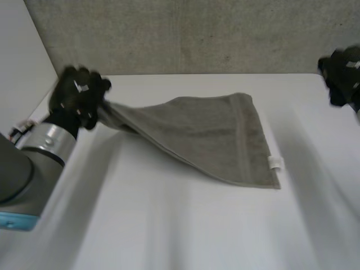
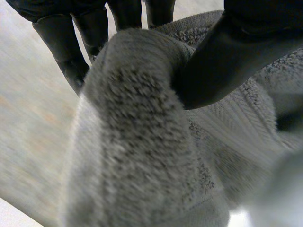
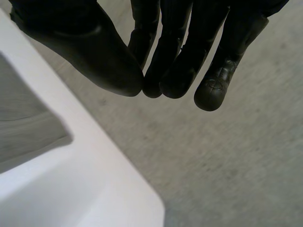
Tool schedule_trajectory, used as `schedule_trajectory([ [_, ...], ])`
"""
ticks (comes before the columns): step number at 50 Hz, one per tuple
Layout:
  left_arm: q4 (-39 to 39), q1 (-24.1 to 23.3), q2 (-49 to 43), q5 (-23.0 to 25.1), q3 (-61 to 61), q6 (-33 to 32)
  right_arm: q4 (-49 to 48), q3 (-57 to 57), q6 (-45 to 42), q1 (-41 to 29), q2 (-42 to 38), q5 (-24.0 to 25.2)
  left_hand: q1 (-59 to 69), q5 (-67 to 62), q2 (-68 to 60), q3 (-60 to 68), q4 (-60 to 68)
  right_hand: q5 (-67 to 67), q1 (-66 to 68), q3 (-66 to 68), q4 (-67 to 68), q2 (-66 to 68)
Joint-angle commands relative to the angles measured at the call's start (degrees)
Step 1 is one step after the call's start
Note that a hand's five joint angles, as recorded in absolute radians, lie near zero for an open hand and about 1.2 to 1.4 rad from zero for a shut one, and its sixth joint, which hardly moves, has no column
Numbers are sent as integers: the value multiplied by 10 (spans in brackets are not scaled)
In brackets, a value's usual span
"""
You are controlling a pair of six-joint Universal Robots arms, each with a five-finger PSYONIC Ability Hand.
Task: Fold the towel.
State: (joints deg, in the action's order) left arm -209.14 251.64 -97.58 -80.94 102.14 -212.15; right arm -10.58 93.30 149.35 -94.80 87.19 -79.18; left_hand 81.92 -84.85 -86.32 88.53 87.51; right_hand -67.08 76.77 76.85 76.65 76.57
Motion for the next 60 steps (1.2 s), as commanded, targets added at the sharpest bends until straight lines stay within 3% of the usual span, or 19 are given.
schedule_trajectory([
  [1, 40, 3, 90, 1, -62, -1, 168, -123, 0, 4, 47, 20, -19, 148, 63, -85, -75, -29, 32, 32, 33, 34],
  [7, 108, 3, 83, 4, -71, -4, 272, -125, -12, 0, 24, 68, -19, 148, 63, -85, -75, -29, 32, 32, 33, 34],
  [10, 114, 3, 70, 4, -58, -5, 267, -102, -6, -2, 13, 77, -19, 148, 63, -85, -75, -6, 9, 9, 11, 11],
  [12, 107, 3, 37, 4, -34, -8, 227, -48, -4, -7, -2, 86, -19, 148, 63, -85, -75, 368, -365, -366, -364, -363],
  [13, 107, 3, 37, 4, -34, -8, 227, -48, -4, -7, -2, 86, -19, 148, 63, -85, -75, 371, -367, -368, -366, -365],
  [14, 102, 3, 25, 4, -25, -8, 198, -17, 1, -13, -7, 85, -19, 148, 63, -85, -75, 525, -522, -523, -521, -520],
  [15, 96, 4, 16, 4, -17, -7, 170, 12, 9, -22, -10, 84, -19, 148, 63, -85, -75, 582, -579, -580, -578, -577],
  [18, 88, 15, 4, 4, -5, -7, 123, 56, 41, -45, -25, 87, -19, 148, 63, -85, -75, 671, -668, -668, -667, -666],
  [28, 81, 44, -19, 13, 17, -7, 65, 104, 141, -100, -119, 91, -19, 148, 63, -85, -75, 671, -668, -668, -667, -666],
  [35, 72, 49, -37, 17, 24, -6, 44, 108, 141, -124, -171, 90, -19, 148, 63, -85, -75, 656, -653, -654, -652, -651],
  [40, 66, 49, -42, 17, 25, -6, 8, 111, 140, -124, -214, 91, -19, 148, 63, -85, -75, 546, -543, -543, -541, -541],
  [48, 64, 49, -48, 17, 25, -6, -10, 103, 137, -124, -220, 92, -19, 148, 63, -85, -75, 455, -452, -452, -450, -450],
  [60, 64, 49, -50, 18, 25, -5, -19, 81, 111, -124, -241, 90, -19, 148, 63, -85, -75, 451, -448, -449, -447, -446],
])
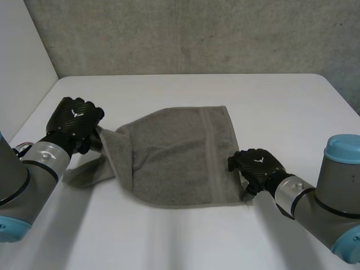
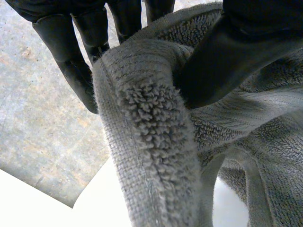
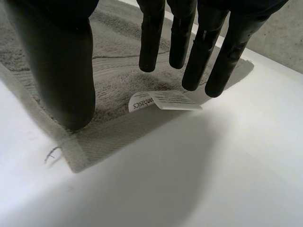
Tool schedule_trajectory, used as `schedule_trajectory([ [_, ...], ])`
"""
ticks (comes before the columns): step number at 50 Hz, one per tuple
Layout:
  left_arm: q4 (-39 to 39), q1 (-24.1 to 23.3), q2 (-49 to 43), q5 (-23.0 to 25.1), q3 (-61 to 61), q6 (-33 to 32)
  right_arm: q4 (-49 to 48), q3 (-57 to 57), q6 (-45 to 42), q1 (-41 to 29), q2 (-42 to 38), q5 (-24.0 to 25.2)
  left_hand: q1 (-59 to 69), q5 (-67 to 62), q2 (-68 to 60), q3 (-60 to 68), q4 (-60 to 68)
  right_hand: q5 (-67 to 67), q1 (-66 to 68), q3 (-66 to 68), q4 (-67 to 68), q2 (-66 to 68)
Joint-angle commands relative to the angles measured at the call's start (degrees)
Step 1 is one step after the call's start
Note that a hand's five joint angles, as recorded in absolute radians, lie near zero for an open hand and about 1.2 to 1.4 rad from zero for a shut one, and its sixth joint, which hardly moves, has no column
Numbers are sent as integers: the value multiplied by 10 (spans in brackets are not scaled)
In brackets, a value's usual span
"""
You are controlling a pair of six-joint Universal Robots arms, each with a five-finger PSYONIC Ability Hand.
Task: Fold the towel.
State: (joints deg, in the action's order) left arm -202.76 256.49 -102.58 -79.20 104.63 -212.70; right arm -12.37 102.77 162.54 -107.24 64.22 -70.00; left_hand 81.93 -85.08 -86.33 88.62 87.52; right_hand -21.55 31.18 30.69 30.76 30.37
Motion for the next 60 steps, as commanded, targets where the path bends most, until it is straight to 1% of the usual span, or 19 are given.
schedule_trajectory([
  [1, 0, 0, 0, 0, 1, 1, -1, -13, -21, 0, -11, -1, -19, 151, 63, -86, -75, -4, 8, 13, 12, 16],
  [9, 0, 1, 0, 0, 1, 1, 6, -21, -24, 0, -12, -7, -19, 151, 63, -86, -75, 16, -13, -8, -8, -4],
  [11, 1, 1, 0, 0, 1, 1, 17, -18, -24, 0, 3, -6, -19, 151, 63, -86, -75, 46, -43, -38, -38, -35],
  [15, 1, 0, -1, 0, 1, 1, 52, -10, -25, 1, 34, -2, -19, 151, 63, -86, -75, 53, -50, -45, -45, -41],
  [19, 1, 0, 0, 0, 1, 1, 61, -4, -25, 1, 35, 2, -19, 151, 63, -86, -75, 53, -50, -45, -45, -41],
  [25, 1, 0, 0, 0, 1, 1, 58, 0, -26, 0, 28, 0, -19, 151, 63, -86, -75, 55, -51, -46, -47, -43],
  [31, 1, 0, -1, 0, 2, 2, 52, -10, -28, -10, -11, -3, -19, 151, 63, -86, -75, 50, -46, -41, -42, -38],
  [34, 1, 0, -1, 0, 2, 2, 45, -16, -33, -11, -17, -5, -19, 151, 63, -86, -75, 48, -44, -40, -40, -36],
  [60, 0, 0, -10, 0, 1, 2, 31, -57, -37, -10, -30, -9, -19, 151, 63, -86, -75, 1, 3, 8, 7, 11],
])
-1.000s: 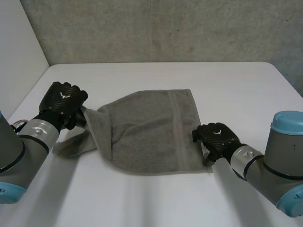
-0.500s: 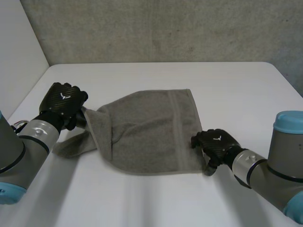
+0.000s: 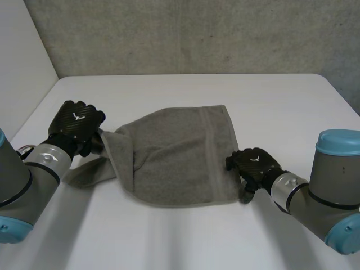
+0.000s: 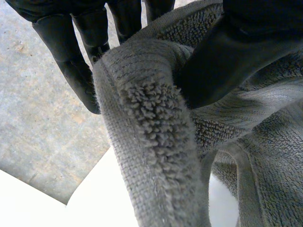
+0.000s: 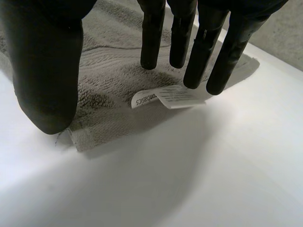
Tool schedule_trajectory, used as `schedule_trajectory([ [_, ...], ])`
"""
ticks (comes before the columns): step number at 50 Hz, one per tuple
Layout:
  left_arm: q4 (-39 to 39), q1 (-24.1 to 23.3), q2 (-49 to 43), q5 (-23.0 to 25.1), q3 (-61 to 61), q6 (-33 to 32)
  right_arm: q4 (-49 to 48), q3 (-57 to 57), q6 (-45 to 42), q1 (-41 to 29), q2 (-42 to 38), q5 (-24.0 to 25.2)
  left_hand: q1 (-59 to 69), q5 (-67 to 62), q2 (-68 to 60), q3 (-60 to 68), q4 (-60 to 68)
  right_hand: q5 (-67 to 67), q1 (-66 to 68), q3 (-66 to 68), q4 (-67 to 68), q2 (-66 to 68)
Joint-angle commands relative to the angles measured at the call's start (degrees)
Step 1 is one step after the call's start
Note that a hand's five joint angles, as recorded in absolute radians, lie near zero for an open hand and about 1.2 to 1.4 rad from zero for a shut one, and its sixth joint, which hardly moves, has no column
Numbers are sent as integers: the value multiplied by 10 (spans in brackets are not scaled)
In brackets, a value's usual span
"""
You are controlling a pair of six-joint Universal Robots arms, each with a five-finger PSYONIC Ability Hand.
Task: Fold the towel.
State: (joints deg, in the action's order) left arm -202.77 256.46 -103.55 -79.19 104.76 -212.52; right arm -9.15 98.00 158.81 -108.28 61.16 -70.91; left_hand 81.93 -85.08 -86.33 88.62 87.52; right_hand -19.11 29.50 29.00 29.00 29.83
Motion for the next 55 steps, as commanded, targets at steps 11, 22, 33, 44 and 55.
schedule_trajectory([
  [11, -7, 0, -2, 0, 1, 0, -12, -17, 0, -2, -16, -1, -19, 151, 63, -86, -75, -121, 117, 122, 122, 113],
  [22, -7, -1, -6, 0, 1, 0, -21, -17, 0, -3, -13, -1, -19, 151, 63, -86, -75, -402, 398, 403, 403, 394],
  [33, -8, -8, -3, -1, 1, 2, -52, -3, 11, -2, 106, -21, -19, 151, 63, -86, -75, -509, 505, 510, 510, 502],
  [44, -10, -9, 129, -6, -2, 48, 62, -82, 11, 48, 275, -37, -19, 151, 63, -86, -75, -509, 505, 510, 510, 502],
  [55, 4, -12, 212, -2, -15, 122, 202, -189, -70, 184, 348, -29, -19, 151, 63, -86, -75, -509, 505, 510, 510, 502],
])
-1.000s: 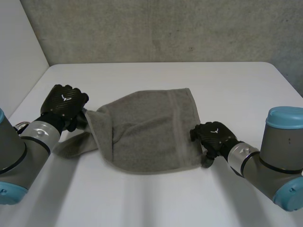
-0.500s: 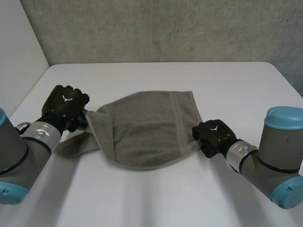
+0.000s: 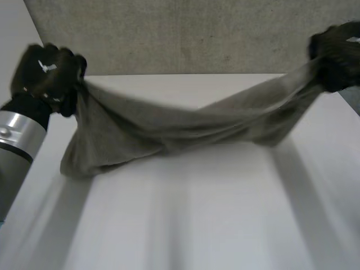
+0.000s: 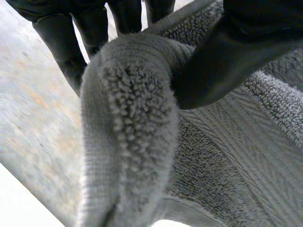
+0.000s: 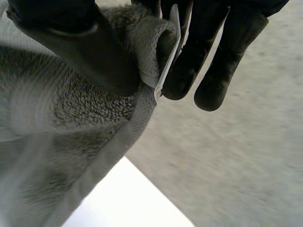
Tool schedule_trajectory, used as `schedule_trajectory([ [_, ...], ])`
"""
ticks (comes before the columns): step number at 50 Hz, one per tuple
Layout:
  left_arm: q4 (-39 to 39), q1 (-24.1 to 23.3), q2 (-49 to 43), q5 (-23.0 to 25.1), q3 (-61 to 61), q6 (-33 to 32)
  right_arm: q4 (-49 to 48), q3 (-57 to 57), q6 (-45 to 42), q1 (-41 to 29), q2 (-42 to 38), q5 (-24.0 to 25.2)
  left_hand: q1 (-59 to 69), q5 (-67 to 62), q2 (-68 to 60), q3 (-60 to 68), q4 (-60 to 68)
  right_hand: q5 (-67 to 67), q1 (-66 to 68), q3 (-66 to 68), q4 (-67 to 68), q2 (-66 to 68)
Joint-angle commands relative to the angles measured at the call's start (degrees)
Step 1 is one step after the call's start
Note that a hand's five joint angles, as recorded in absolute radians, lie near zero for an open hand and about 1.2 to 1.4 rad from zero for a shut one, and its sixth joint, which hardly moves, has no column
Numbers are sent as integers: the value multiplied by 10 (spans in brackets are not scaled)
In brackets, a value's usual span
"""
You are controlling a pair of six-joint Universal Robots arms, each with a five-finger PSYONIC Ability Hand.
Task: Fold the towel.
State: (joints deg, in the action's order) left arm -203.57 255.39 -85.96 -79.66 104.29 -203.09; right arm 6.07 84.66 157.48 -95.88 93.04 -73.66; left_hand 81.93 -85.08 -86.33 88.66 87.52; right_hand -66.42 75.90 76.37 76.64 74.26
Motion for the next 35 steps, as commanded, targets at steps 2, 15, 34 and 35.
schedule_trajectory([
  [2, 20, -2, 30, 3, -16, 26, 67, -63, -69, 64, 25, -1, -19, 151, 63, -87, -75, -36, 41, 36, 34, 57],
  [15, 74, -40, -225, -4, -134, -154, 102, -129, -131, -6, -180, -25, -19, 151, 63, -87, -75, -36, 41, 36, 34, 57],
  [34, -16, -54, -392, -78, -493, -163, -207, -303, -118, -64, -320, -160, -19, 151, 63, -87, -75, -36, 41, 36, 34, 57],
  [35, -70, -59, -375, -94, -491, -158, -254, -291, -113, -65, -305, -166, -19, 151, 63, -87, -75, -36, 41, 36, 34, 57],
])
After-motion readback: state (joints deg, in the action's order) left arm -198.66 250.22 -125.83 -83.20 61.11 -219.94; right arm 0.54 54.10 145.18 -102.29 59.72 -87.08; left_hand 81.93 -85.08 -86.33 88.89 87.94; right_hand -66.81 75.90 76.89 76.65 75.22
